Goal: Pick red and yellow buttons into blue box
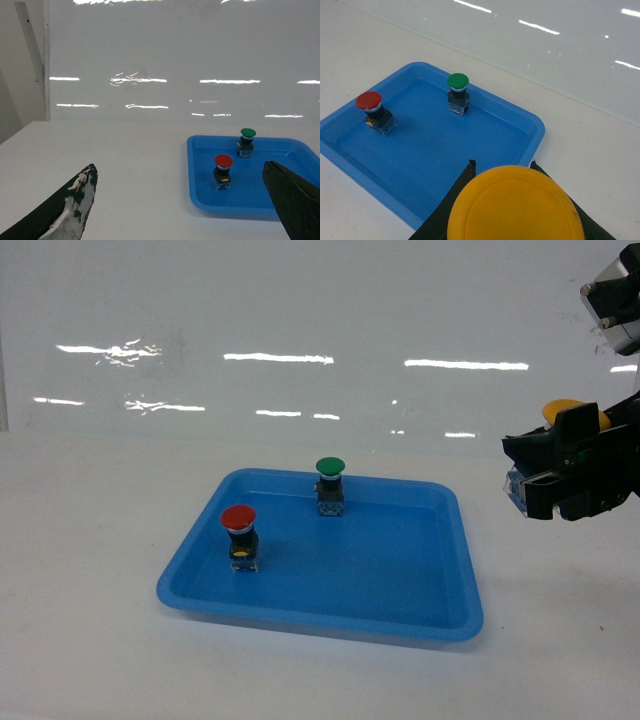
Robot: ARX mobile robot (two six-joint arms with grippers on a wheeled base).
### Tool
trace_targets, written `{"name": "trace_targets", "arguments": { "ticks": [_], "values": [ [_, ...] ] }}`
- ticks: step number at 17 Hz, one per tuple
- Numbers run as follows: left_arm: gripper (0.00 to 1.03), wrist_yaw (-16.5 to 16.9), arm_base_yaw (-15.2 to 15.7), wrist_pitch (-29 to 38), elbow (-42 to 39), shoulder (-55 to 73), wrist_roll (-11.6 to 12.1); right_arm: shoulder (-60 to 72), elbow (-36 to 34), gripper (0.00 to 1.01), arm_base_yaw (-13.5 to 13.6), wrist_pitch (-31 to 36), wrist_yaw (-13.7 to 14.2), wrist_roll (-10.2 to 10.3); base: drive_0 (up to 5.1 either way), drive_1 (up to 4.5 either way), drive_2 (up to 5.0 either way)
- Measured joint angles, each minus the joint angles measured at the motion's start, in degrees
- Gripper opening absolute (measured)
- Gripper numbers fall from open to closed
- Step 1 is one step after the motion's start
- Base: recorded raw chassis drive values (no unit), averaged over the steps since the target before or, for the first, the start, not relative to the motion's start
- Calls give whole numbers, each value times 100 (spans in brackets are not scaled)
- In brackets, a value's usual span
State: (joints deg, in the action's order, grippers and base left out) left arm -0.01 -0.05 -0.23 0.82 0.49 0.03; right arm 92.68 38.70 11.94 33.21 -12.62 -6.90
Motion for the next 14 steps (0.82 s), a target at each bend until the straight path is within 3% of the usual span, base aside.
{"name": "trace_targets", "arguments": {
  "ticks": [5,8,14],
  "values": [
    [98,2,0,0,0,0,0,-625,-188,28,11,122,83,136,0,0,0],
    [98,0,0,-2,0,0,0,-402,-168,28,50,157,166,-33,0,0,0],
    [98,0,0,0,0,0,0,-402,-168,28,79,160,166,-68,0,0,0]
  ]
}}
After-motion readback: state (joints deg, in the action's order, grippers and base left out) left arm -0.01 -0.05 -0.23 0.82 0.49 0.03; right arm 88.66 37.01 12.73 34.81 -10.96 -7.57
